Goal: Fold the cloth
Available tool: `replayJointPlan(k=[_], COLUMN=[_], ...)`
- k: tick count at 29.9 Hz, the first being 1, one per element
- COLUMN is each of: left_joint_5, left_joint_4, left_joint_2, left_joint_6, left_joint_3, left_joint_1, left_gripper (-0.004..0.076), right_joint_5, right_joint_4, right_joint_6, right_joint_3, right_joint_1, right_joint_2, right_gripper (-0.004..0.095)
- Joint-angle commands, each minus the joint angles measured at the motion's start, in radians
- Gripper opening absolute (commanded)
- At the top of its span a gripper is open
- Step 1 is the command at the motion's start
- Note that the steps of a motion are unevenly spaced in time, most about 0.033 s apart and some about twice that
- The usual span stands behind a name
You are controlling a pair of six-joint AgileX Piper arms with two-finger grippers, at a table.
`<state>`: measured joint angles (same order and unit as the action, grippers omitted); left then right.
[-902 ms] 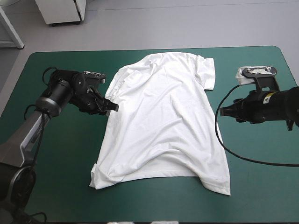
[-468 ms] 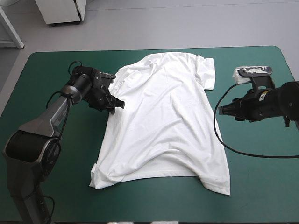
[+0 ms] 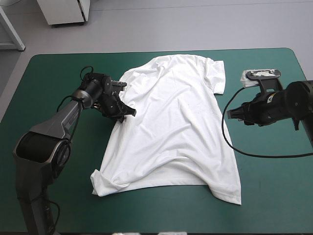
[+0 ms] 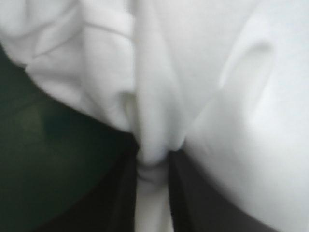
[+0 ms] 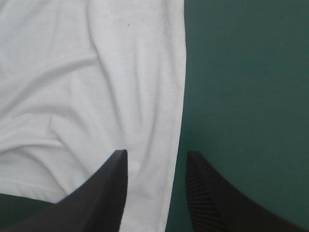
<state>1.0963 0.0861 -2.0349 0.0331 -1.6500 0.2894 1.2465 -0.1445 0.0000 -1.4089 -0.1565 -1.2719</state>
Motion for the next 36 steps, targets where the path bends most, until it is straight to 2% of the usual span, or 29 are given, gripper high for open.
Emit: replayJointPlan(k=[1,7,13,24,36], left_joint_5=[-0.039,-0.034,-0.03,-0.024,-0.03], left_joint_4=[0.005,0.008,0.004,0.004,0.011], left_joint_2=[0.009,0.009,0.009,0.009,0.009], left_joint_6=[0.028,0.031,0.025,0.027,0.027], left_joint_3=[-0.014,-0.014,-0.014,-0.014,-0.014], left_joint_1=[0.034,0.042,0.042,0.042,0.042], left_gripper=[-0.0006,-0.0009,-0.0009,-0.0009,-0.0009], right_joint_5=[-0.076,-0.159,-0.149,-0.115,-0.152], right_joint_4=[-0.003,-0.003,0.006,-0.004,-0.013], right_joint_6=[-0.01,-0.007,-0.048,-0.044,-0.044], right_joint_3=[-0.028,-0.05,-0.201,-0.416,-0.439], right_joint_1=[0.01,0.01,0.01,0.01,0.01], right_joint_2=[0.004,-0.065,-0.232,-0.57,-0.728], right_gripper=[0.0368,0.0369,0.0431,0.0433,0.0432])
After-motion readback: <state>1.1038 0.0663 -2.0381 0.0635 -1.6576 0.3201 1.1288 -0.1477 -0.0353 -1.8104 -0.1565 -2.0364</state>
